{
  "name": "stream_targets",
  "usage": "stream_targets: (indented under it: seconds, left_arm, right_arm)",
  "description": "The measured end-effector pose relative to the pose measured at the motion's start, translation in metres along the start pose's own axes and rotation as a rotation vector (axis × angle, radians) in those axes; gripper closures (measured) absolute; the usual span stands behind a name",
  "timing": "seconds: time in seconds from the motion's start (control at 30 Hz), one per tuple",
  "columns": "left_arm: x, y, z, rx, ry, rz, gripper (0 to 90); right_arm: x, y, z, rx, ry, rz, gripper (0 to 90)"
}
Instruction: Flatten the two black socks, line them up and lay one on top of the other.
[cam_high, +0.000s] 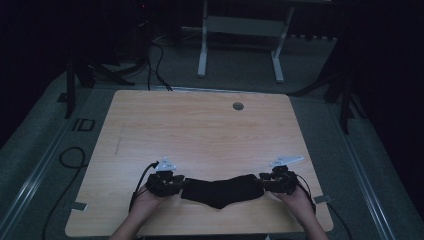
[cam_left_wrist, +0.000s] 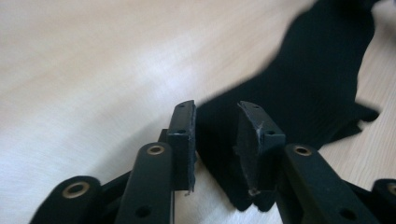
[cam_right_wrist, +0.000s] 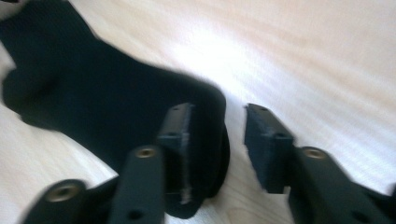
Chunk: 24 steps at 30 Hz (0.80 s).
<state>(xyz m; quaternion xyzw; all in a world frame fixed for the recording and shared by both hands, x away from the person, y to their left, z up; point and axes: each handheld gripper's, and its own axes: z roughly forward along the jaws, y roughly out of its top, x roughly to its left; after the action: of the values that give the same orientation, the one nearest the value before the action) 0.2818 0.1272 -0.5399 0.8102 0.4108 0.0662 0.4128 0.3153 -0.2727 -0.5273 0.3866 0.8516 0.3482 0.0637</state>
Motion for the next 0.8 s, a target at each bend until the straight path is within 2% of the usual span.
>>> stream_targets:
  seconds: [0.07,0.13,0.2,0.23,0.33,0.4,0.43,0.53,0.6,0.63,0.73,0.8]
  left_arm:
    - [-0.003,0.004,-0.007,-0.034,0.025,0.013,65.8]
    - [-0.010,0.007,-0.011,-0.062,0.018,0.030,65.4]
    - [-0.010,0.007,-0.011,-0.062,0.018,0.030,65.7]
    - [-0.025,0.007,-0.004,-0.032,0.006,0.094,68.7]
    - [-0.033,0.003,0.008,0.002,-0.016,0.111,77.2]
    - [-0.033,0.003,0.008,0.002,-0.016,0.111,79.7]
    - [-0.036,-0.001,0.018,0.035,-0.017,0.122,80.7]
    - [-0.034,-0.004,0.025,0.063,-0.017,0.133,83.3]
    - [-0.034,-0.004,0.025,0.063,-0.017,0.133,83.3]
    - [-0.027,-0.009,0.031,0.068,-0.013,0.139,83.3]
    - [-0.020,-0.013,0.033,0.038,-0.030,0.114,86.1]
    - [-0.017,-0.012,0.033,0.038,-0.025,0.118,87.2]
  right_arm:
    - [0.004,0.005,-0.009,-0.025,0.005,-0.015,56.9]
    - [0.008,0.009,-0.015,-0.041,-0.004,-0.040,57.2]
    - [0.011,0.011,-0.016,-0.045,0.003,-0.049,57.2]
    - [0.018,0.011,-0.014,-0.037,0.001,-0.081,72.1]
    - [0.027,0.009,-0.003,0.005,-0.007,-0.127,82.3]
    - [0.029,0.008,0.001,0.026,-0.008,-0.145,82.3]
    - [0.030,0.007,0.009,0.056,-0.011,-0.159,86.3]
    - [0.027,0.005,0.020,0.080,-0.027,-0.158,86.7]
    - [0.025,0.004,0.023,0.087,-0.031,-0.156,86.7]
    - [0.020,0.001,0.031,0.095,-0.027,-0.134,86.9]
    - [0.019,0.002,0.032,0.077,-0.033,-0.133,86.9]
    - [0.018,0.002,0.033,0.074,-0.032,-0.133,86.9]
